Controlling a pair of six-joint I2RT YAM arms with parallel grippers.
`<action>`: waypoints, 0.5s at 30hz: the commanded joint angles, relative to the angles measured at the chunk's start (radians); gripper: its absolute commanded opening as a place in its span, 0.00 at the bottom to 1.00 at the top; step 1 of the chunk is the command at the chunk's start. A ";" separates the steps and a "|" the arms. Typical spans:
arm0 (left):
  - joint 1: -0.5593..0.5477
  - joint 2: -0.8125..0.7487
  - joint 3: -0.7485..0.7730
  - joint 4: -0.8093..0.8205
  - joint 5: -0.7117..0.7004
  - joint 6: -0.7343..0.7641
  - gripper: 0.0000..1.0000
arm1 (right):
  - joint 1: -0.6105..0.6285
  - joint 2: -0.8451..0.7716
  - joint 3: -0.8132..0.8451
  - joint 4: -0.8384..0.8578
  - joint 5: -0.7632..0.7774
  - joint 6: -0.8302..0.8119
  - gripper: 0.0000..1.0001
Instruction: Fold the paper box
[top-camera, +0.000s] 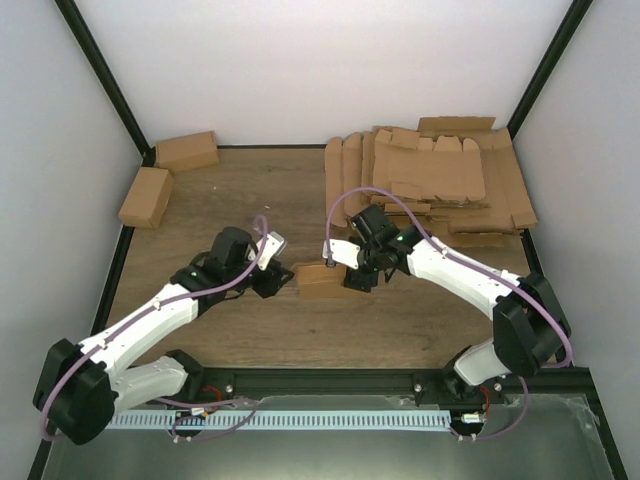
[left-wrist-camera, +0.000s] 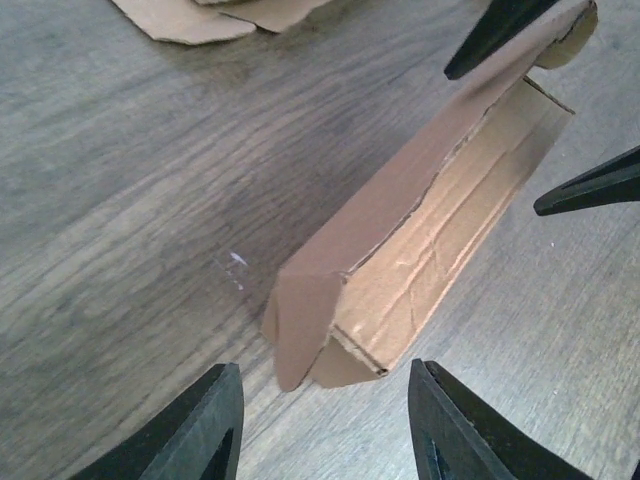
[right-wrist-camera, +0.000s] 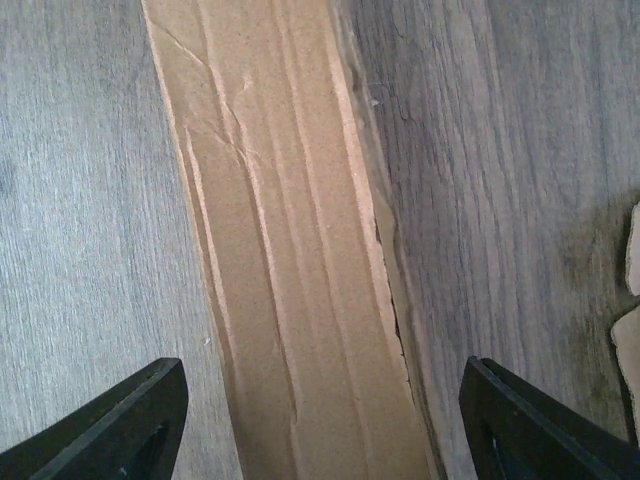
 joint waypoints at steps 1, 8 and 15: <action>-0.039 0.037 0.029 0.052 -0.001 0.010 0.45 | -0.008 -0.019 0.050 -0.001 -0.013 0.049 0.78; -0.062 0.093 0.063 0.039 -0.137 -0.038 0.23 | -0.008 -0.036 0.105 -0.024 -0.106 0.166 0.85; -0.086 0.109 0.068 0.061 -0.125 -0.078 0.14 | -0.008 -0.104 0.085 0.058 -0.152 0.329 1.00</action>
